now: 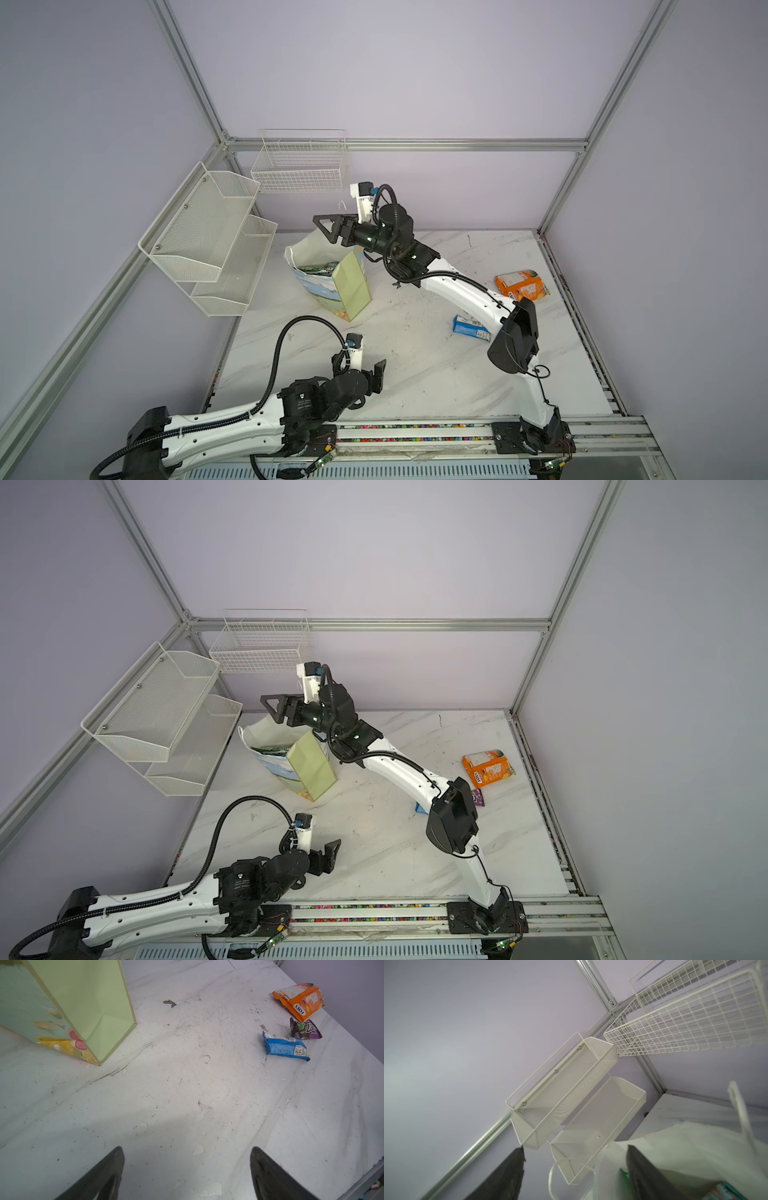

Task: Place the snacks into the paper bag
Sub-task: 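Open the right gripper and withdraw it from the paper bag, then move the left gripper to the blue M&M's bag while the right gripper withdraws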

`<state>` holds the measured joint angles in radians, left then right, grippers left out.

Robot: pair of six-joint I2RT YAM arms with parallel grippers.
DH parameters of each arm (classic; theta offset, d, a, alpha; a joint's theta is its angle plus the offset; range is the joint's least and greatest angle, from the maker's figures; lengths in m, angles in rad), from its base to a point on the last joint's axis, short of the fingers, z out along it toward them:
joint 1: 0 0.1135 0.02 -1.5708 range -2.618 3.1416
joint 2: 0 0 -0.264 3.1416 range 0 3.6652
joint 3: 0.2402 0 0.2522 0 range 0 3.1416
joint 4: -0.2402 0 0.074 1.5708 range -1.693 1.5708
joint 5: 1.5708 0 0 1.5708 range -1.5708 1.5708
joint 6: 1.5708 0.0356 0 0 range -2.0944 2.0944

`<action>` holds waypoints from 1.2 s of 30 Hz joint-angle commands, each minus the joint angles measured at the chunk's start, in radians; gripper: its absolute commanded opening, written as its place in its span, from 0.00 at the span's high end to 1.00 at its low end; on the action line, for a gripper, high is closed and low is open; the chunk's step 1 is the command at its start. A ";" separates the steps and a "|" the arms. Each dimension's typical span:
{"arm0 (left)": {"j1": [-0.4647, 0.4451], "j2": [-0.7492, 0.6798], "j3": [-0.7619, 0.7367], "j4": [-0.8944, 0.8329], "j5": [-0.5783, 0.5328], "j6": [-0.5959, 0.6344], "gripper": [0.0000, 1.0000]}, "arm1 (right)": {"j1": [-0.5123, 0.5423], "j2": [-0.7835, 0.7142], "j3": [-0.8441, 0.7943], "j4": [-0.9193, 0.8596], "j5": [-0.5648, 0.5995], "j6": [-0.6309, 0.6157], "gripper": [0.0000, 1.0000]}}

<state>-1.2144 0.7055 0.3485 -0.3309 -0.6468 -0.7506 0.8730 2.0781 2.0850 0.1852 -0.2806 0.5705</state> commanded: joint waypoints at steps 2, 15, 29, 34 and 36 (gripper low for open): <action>-0.010 0.025 0.002 0.019 -0.031 -0.014 0.07 | -0.025 -0.173 -0.182 0.018 0.169 -0.096 0.03; 0.006 0.174 0.126 0.185 0.042 0.156 0.02 | -0.083 -0.520 -0.576 -0.060 0.412 -0.199 0.02; 0.224 0.577 0.438 0.288 0.449 0.273 0.02 | -0.164 -0.870 -0.946 -0.124 0.631 -0.167 0.03; 0.257 0.774 0.582 0.269 0.569 0.278 0.02 | -0.185 -0.982 -1.053 -0.167 0.701 -0.154 0.03; 0.271 0.836 0.632 0.272 0.617 0.272 0.02 | -0.200 -1.028 -1.090 -0.190 0.717 -0.140 0.03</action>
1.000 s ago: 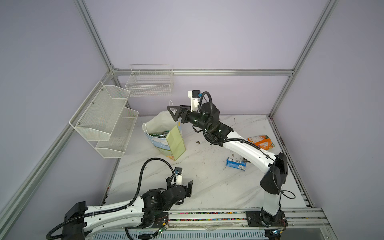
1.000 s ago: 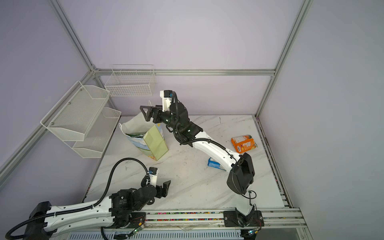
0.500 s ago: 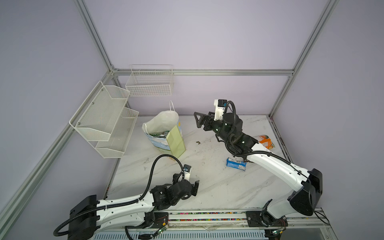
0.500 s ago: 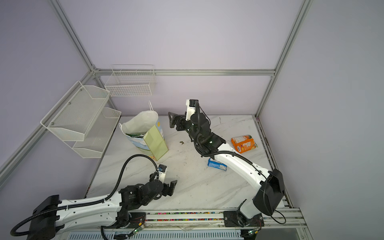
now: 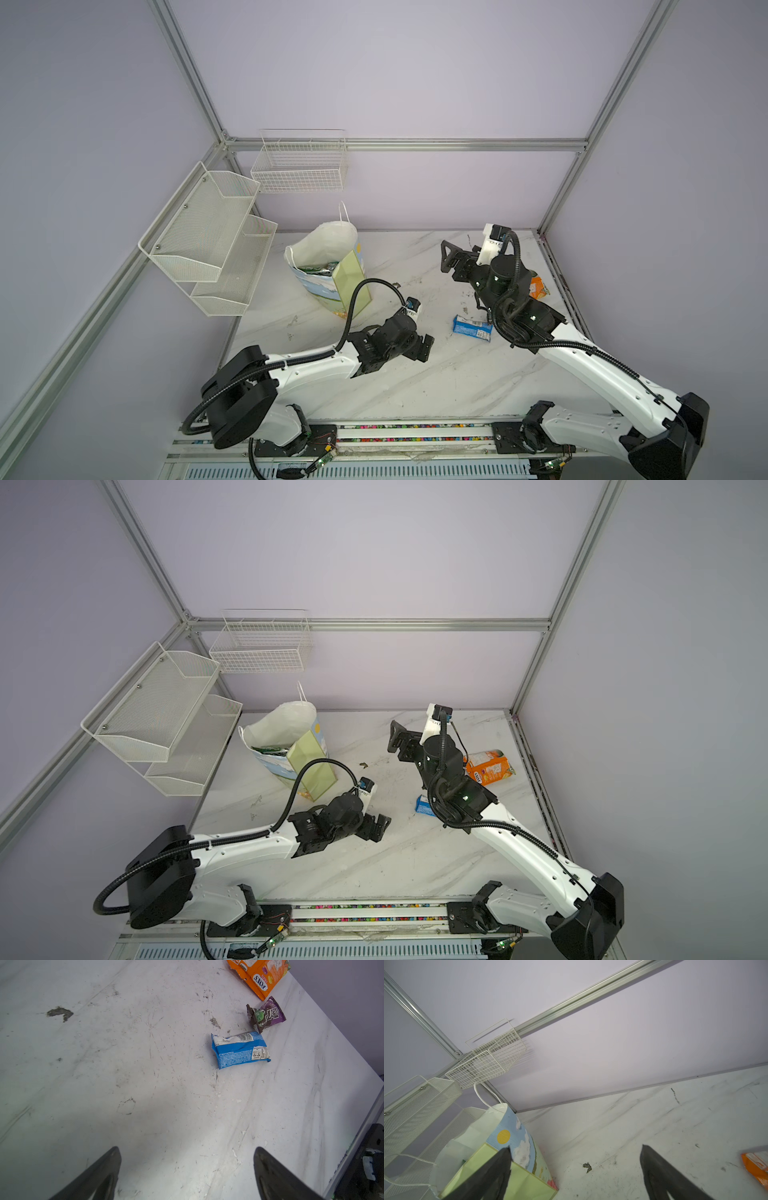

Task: Place the snacks into the paper bag
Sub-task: 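Move the left gripper to the blue M&M's bag while the right gripper withdraws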

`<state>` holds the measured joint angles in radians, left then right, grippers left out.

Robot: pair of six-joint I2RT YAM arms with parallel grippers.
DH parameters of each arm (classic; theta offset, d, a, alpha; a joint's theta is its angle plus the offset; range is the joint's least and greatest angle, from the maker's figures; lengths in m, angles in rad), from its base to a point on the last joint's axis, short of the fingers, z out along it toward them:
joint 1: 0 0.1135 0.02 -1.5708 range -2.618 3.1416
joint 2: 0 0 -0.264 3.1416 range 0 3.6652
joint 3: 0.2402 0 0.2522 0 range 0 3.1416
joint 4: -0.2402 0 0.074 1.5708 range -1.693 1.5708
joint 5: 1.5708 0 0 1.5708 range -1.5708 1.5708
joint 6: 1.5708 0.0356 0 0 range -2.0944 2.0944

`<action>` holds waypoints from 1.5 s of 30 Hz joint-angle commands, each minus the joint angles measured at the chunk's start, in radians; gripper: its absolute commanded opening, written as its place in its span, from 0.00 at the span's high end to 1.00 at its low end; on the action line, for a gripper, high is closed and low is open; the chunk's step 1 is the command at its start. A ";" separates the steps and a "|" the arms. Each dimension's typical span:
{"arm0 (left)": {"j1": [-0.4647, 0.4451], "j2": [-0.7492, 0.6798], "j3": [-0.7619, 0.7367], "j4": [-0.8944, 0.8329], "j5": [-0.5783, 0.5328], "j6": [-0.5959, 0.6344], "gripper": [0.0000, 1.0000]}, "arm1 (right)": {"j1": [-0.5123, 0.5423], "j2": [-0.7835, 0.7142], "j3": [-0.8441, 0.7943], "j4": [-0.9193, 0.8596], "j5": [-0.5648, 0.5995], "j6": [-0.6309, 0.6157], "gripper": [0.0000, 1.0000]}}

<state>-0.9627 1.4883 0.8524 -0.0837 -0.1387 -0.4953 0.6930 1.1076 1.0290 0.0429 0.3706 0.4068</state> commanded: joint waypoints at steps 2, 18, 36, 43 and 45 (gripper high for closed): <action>0.035 0.103 0.165 0.034 0.150 0.006 0.02 | -0.035 -0.094 -0.064 -0.076 0.084 0.033 0.02; 0.078 0.400 0.420 0.042 0.331 -0.035 0.06 | -0.191 -0.306 -0.310 -0.163 0.030 0.135 0.03; 0.093 0.569 0.565 0.075 0.430 -0.068 0.16 | -0.384 -0.391 -0.392 -0.180 -0.103 0.179 0.03; 0.093 0.604 0.589 0.070 0.432 -0.069 0.20 | -0.402 -0.396 -0.395 -0.179 -0.130 0.179 0.04; 0.093 0.612 0.593 0.071 0.431 -0.072 0.22 | -0.403 -0.394 -0.394 -0.178 -0.138 0.180 0.04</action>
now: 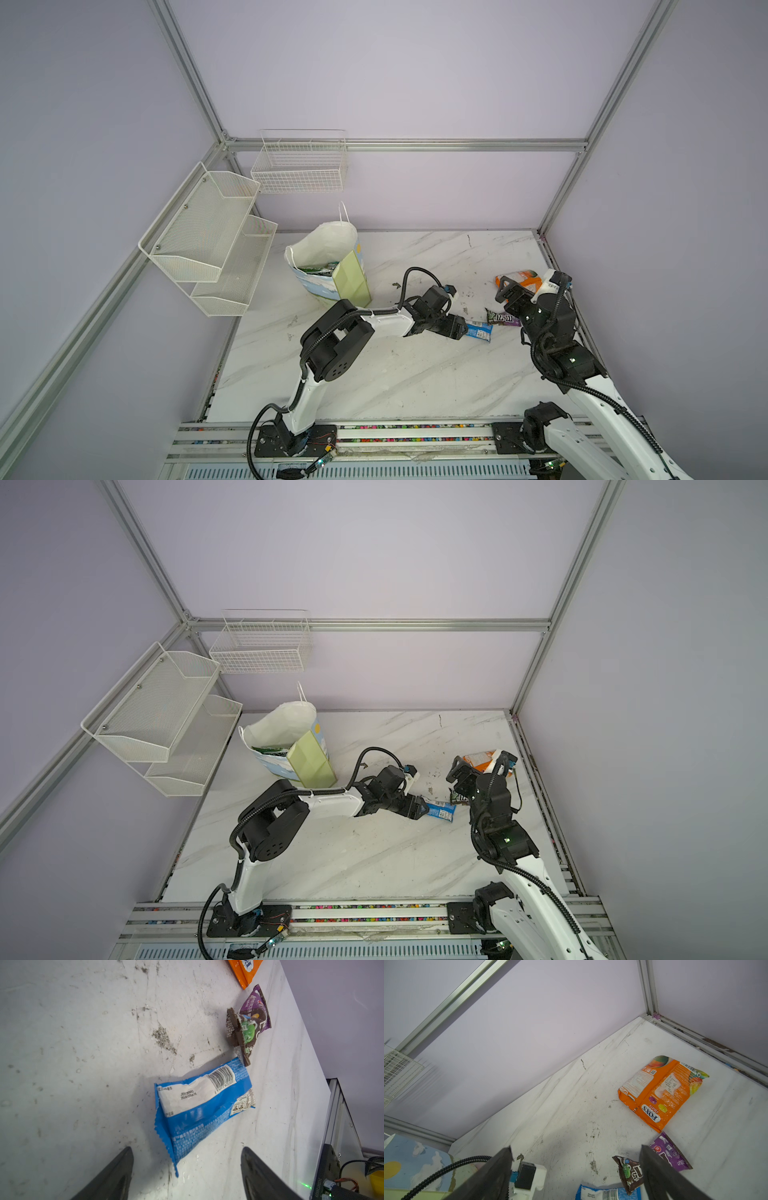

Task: Place the snacks into the paper bag
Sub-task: 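Move the left gripper to the blue M&M's bag while the right gripper withdraws, then lower the left gripper onto the blue M&M's bag's end and close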

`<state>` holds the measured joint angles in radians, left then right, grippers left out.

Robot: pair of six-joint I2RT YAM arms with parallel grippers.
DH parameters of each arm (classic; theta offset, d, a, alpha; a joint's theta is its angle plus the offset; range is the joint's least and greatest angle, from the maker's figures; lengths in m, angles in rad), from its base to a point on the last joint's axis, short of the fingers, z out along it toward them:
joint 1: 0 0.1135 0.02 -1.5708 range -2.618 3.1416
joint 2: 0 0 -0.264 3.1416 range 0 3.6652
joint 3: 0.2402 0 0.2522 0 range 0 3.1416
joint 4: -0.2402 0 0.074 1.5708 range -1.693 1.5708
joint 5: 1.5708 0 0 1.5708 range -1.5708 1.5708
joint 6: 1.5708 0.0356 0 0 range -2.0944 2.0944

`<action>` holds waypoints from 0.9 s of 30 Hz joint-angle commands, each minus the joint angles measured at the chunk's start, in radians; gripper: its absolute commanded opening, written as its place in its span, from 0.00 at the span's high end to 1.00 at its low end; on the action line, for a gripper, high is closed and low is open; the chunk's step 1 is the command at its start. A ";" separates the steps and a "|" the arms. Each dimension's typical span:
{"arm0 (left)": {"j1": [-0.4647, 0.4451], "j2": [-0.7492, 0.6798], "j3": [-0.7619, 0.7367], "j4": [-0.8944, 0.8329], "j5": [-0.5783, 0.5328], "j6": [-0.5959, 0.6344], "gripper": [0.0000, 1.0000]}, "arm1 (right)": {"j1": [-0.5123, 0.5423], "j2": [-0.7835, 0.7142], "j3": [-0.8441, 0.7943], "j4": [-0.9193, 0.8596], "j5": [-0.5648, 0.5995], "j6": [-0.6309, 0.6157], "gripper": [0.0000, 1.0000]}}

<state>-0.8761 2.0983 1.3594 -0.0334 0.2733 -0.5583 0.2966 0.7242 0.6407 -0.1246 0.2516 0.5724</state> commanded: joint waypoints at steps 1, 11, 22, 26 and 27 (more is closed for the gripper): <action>0.006 0.007 0.089 0.024 0.020 -0.011 0.23 | -0.007 -0.011 -0.006 -0.011 -0.023 0.015 0.04; 0.006 0.031 0.098 0.041 0.036 -0.026 0.40 | -0.010 -0.019 -0.009 -0.010 -0.033 0.020 0.04; 0.005 0.045 0.090 0.068 0.034 -0.043 0.62 | -0.011 -0.013 0.008 -0.011 -0.042 0.015 0.05; 0.005 0.036 0.081 0.075 0.024 -0.042 0.69 | -0.011 -0.006 0.013 -0.012 -0.048 0.009 0.05; 0.005 0.035 0.081 0.075 0.022 -0.041 0.71 | -0.012 -0.006 0.015 -0.012 -0.048 0.009 0.05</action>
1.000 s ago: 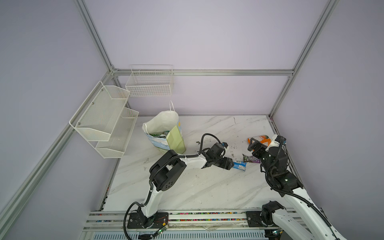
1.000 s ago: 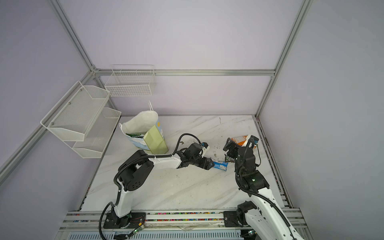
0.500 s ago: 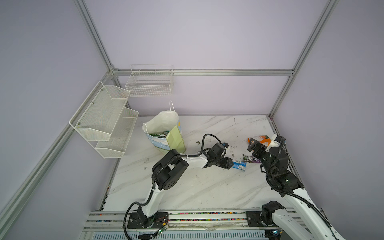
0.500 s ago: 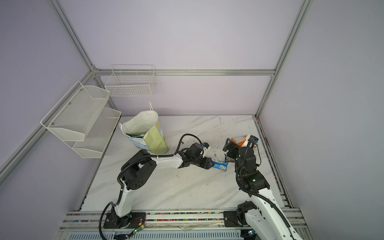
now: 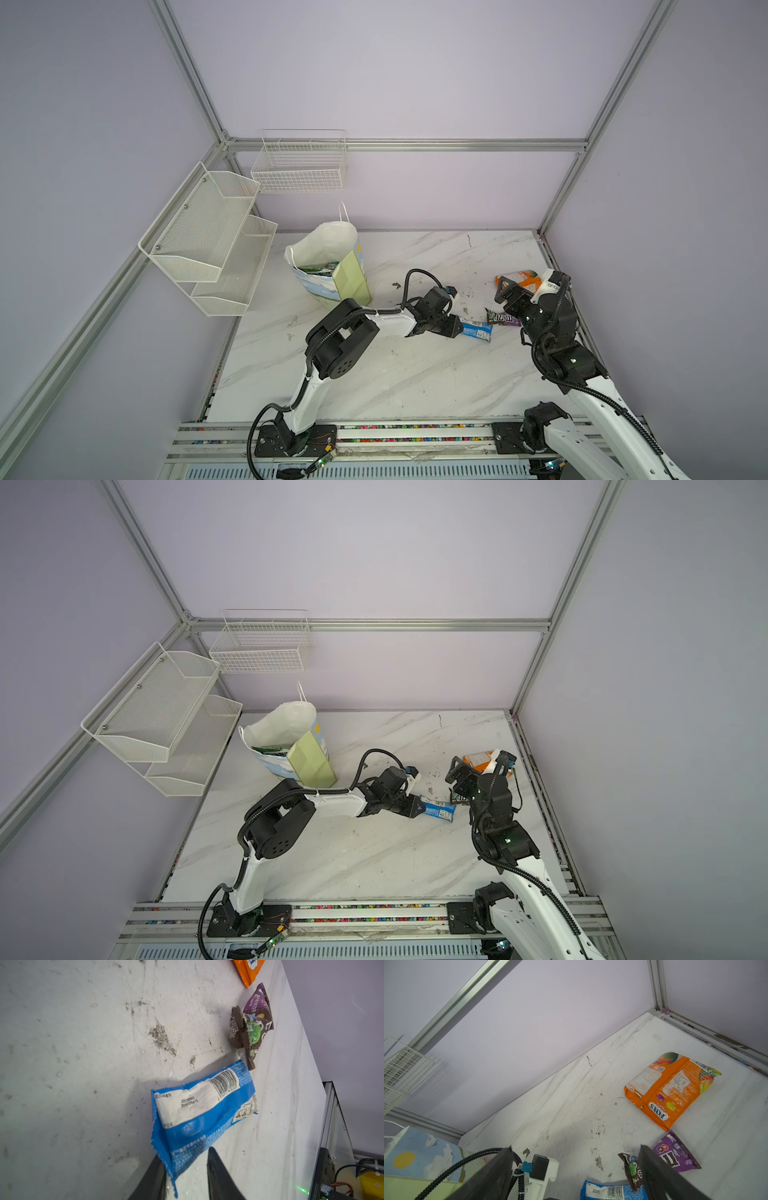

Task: Place the snacks into the paper bag
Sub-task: 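Lower the left gripper onto the blue M&M's bag's end and close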

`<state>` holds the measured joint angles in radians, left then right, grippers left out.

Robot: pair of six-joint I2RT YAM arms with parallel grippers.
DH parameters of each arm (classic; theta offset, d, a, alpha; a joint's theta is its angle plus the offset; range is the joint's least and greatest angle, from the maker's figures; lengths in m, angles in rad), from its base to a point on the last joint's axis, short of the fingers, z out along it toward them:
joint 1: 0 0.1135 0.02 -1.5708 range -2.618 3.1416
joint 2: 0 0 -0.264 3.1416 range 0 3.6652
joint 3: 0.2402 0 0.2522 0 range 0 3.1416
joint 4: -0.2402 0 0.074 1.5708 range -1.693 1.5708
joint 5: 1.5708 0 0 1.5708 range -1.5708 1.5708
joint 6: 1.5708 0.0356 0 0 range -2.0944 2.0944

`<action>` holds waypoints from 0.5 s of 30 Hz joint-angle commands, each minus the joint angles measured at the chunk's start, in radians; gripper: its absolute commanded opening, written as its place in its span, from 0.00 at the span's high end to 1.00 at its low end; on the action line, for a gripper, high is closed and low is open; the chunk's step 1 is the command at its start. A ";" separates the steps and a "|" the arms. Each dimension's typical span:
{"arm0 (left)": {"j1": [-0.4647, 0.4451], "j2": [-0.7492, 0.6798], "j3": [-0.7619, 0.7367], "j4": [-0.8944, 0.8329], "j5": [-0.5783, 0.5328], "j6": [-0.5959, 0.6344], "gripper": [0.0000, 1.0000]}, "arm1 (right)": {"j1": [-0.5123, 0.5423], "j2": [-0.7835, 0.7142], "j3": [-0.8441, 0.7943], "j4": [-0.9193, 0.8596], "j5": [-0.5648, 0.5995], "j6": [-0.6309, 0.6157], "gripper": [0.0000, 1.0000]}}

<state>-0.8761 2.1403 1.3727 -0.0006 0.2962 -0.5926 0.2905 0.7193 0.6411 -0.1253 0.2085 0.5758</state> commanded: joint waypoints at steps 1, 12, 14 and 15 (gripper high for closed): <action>0.005 -0.007 0.069 0.043 -0.004 -0.006 0.74 | -0.006 -0.001 0.013 -0.011 -0.006 0.007 0.05; 0.006 -0.037 0.063 0.038 -0.031 0.006 1.00 | -0.006 -0.011 0.015 -0.014 -0.009 0.007 0.05; 0.004 -0.044 0.061 0.037 -0.034 0.008 1.00 | -0.006 -0.012 0.016 -0.014 -0.009 0.009 0.05; 0.005 -0.049 0.059 0.036 -0.035 0.008 1.00 | -0.006 -0.012 0.015 -0.014 -0.010 0.009 0.05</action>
<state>-0.8761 2.1403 1.3727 0.0067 0.2729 -0.5903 0.2905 0.7185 0.6411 -0.1253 0.2001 0.5758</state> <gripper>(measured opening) 0.047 0.950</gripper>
